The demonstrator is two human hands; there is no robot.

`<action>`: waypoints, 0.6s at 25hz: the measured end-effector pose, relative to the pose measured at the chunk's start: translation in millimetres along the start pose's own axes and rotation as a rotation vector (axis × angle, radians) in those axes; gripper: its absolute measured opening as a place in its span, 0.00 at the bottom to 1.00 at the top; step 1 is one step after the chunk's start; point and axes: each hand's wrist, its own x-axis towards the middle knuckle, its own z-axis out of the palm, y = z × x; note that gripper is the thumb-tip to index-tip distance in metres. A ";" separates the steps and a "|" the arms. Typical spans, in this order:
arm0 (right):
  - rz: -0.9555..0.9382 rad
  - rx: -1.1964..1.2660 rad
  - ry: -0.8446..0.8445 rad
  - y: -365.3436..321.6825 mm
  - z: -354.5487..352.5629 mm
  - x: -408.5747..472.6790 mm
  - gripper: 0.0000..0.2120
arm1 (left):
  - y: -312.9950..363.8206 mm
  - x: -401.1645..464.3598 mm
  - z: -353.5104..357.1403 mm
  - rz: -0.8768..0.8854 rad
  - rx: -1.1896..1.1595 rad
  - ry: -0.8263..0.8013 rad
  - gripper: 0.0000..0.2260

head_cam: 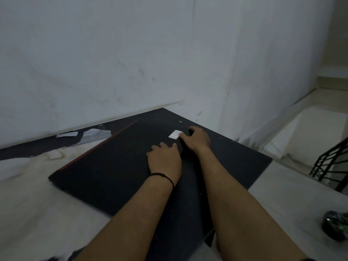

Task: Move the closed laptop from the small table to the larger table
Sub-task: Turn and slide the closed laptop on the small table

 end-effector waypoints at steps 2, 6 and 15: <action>0.013 0.015 0.025 6.0 -12.5 -23.9 0.33 | 4.6 -30.9 7.4 -0.067 0.065 -0.025 0.26; 0.010 0.111 0.093 15.1 -36.9 -73.6 0.29 | -6.3 -75.6 15.5 -0.070 0.102 0.078 0.29; 0.025 0.409 0.213 14.3 -56.4 -123.8 0.20 | -27.8 -98.7 5.8 0.105 0.180 0.148 0.27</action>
